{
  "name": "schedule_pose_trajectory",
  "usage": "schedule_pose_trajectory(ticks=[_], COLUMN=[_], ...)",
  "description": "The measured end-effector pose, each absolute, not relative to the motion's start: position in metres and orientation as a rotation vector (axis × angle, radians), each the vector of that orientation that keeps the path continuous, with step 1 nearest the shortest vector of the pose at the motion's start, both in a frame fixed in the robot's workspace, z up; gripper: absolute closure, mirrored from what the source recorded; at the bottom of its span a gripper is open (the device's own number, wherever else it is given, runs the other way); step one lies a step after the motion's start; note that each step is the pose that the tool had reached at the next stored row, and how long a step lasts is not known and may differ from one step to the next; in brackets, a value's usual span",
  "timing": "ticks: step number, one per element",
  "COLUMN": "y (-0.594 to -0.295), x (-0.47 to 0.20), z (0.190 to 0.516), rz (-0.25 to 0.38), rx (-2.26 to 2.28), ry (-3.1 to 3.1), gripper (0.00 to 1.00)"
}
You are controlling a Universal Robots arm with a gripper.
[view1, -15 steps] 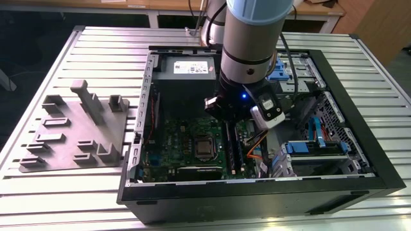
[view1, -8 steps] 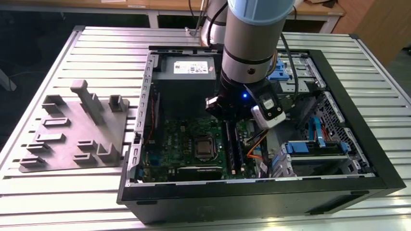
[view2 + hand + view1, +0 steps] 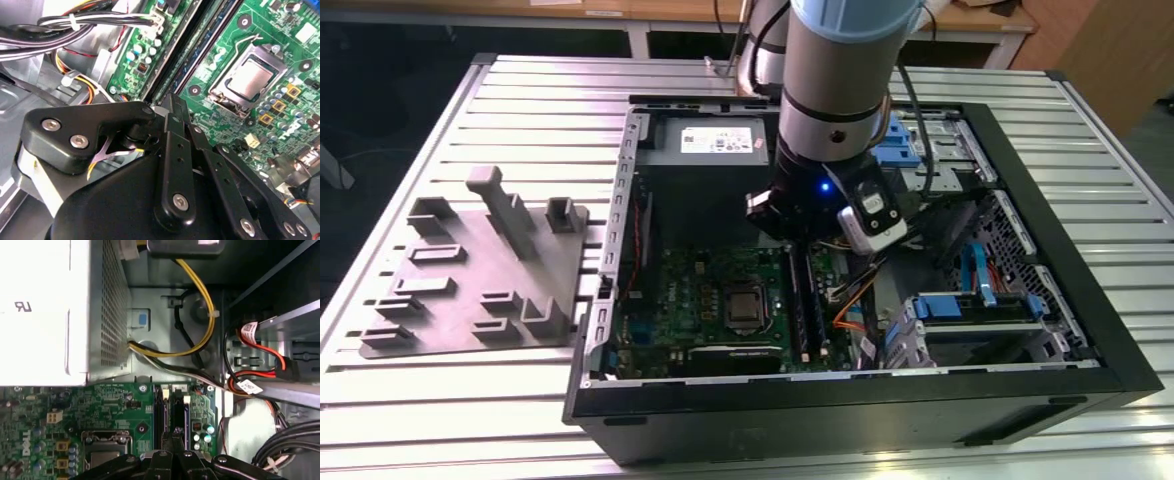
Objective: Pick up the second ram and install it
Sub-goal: 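Press down the second ram until it locks into place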
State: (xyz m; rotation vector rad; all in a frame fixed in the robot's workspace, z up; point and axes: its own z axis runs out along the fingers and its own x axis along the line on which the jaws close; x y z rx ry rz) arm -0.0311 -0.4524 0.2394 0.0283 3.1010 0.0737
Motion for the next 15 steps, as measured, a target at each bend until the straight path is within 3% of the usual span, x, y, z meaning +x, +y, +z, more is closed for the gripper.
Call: schedule_pose_trajectory(ticks=[15], y=[-0.445], x=[-0.031], z=[0.227], rz=[0.074], rx=[0.028], ry=[3.101], gripper=[0.90])
